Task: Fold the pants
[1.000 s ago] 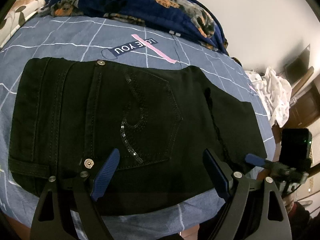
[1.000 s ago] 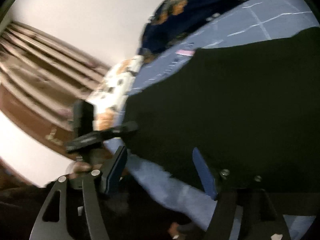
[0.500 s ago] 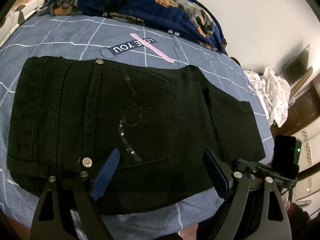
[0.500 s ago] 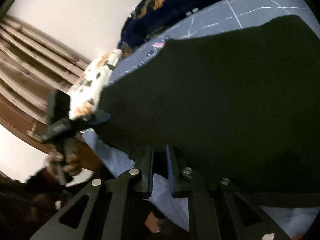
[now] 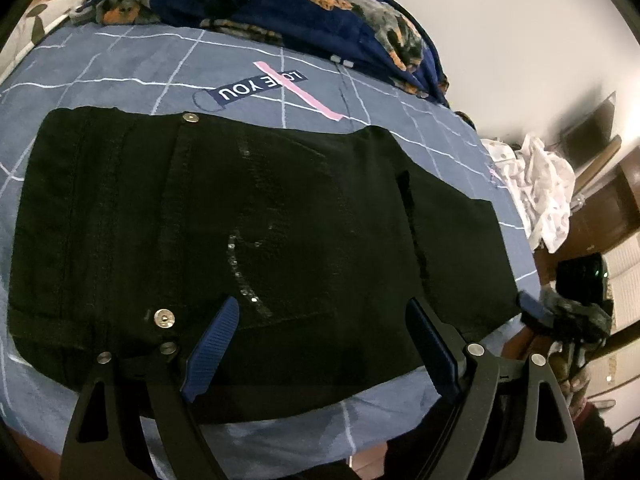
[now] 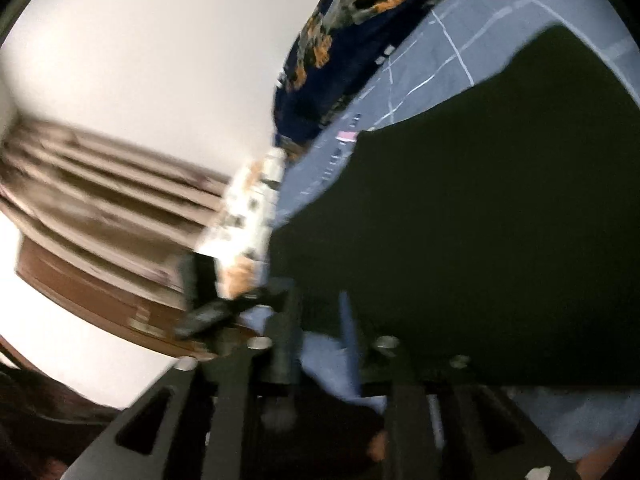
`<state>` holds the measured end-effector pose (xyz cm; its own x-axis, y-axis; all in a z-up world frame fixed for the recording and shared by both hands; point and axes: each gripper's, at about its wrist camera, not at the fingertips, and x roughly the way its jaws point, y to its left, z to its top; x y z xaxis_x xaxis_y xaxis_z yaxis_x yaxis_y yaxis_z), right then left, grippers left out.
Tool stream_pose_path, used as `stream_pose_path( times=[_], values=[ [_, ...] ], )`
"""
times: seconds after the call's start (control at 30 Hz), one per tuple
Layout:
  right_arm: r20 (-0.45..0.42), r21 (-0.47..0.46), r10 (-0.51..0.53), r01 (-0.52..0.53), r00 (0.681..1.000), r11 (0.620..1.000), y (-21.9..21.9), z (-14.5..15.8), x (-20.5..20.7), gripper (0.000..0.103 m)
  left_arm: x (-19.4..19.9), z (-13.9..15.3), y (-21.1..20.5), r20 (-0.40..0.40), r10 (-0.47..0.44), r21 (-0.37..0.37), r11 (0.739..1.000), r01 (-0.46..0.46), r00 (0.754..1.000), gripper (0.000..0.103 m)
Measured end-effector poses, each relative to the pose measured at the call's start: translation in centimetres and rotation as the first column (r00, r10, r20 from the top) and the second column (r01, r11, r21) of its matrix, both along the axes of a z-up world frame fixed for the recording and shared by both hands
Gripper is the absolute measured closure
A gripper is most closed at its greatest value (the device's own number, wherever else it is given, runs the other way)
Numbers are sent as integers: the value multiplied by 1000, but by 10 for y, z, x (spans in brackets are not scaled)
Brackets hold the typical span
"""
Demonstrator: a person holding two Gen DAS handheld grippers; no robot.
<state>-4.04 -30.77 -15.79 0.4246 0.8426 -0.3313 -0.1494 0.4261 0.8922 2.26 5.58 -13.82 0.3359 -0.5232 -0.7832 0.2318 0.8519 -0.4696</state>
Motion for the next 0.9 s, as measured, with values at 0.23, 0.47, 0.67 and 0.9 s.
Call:
stream_pose_path(
  times=[0.23,0.47,0.67,0.9],
  values=[
    [-158,138,15,7,987,990,14,-33,-16,52,-8,5,-15,9,-89,-38,995,89,996,18],
    [-242,131,-30,64,970,989,28,-52,-6,53,-13,33,-47,83,-213,-57,974,218,973,18],
    [-318,170,-51,109,947,979,30,-61,-7,69,-1,30,-66,46,-229,-57,971,231,972,18],
    [-339,166,-26,87,940,982,37,-56,-10,59,1,21,-68,15,-228,-58,972,229,973,18]
  ],
)
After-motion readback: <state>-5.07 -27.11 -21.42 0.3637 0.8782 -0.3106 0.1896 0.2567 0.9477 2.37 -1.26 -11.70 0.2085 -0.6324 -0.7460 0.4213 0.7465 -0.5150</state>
